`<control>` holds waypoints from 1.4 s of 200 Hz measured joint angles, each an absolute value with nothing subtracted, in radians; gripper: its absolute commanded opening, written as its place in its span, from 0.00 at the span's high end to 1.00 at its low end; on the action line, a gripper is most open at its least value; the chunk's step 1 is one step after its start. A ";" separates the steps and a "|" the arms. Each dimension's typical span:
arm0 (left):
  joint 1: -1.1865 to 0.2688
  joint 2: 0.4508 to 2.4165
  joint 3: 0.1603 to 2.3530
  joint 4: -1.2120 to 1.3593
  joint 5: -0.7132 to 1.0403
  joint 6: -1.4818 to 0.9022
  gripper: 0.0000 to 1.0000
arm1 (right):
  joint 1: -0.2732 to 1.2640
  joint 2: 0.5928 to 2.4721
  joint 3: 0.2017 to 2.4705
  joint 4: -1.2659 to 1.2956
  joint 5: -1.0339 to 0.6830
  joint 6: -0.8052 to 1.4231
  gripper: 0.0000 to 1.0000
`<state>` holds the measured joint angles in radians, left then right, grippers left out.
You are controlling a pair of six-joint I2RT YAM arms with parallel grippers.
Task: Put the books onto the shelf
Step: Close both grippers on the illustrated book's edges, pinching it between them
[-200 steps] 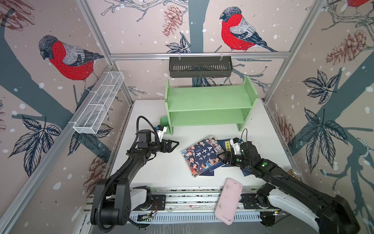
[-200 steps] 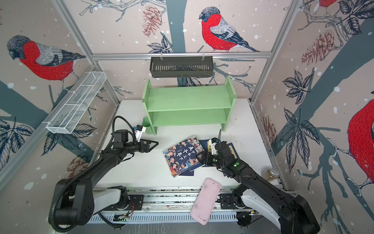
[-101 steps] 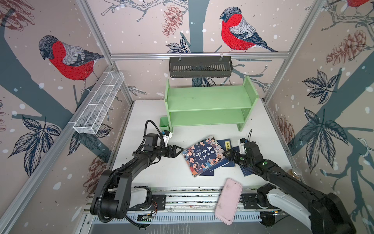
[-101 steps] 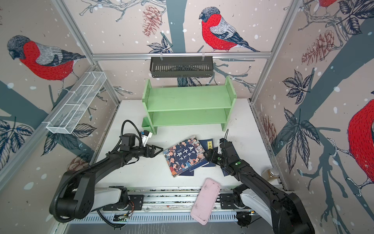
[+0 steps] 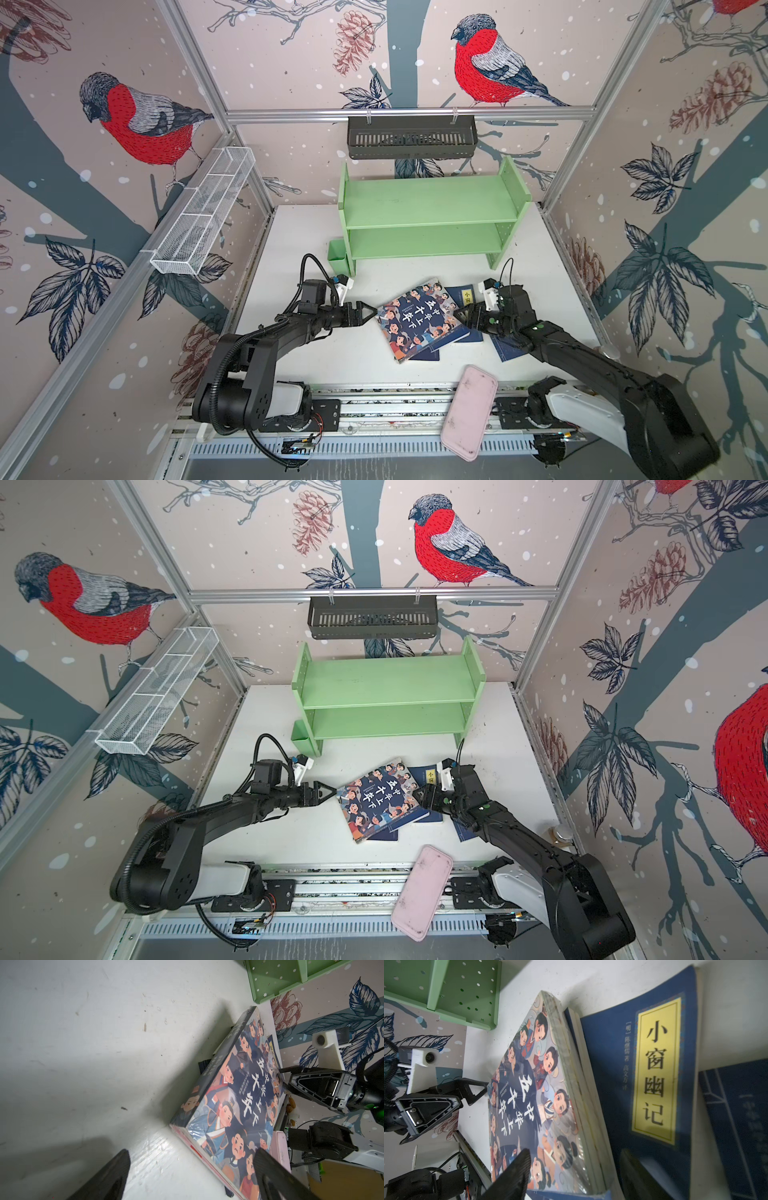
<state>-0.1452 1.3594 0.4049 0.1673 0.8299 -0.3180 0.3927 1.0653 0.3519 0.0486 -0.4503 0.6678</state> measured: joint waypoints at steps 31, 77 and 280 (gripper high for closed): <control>-0.161 1.367 0.391 0.192 0.842 -0.337 0.06 | 0.394 1.051 0.351 0.059 -0.483 0.638 0.33; -0.186 1.415 0.388 0.221 0.878 -0.344 0.06 | 0.394 1.099 0.371 0.049 -0.509 0.589 0.33; -0.193 1.423 0.393 0.249 0.900 -0.365 0.06 | 0.489 1.122 0.448 -0.025 -0.465 0.493 0.35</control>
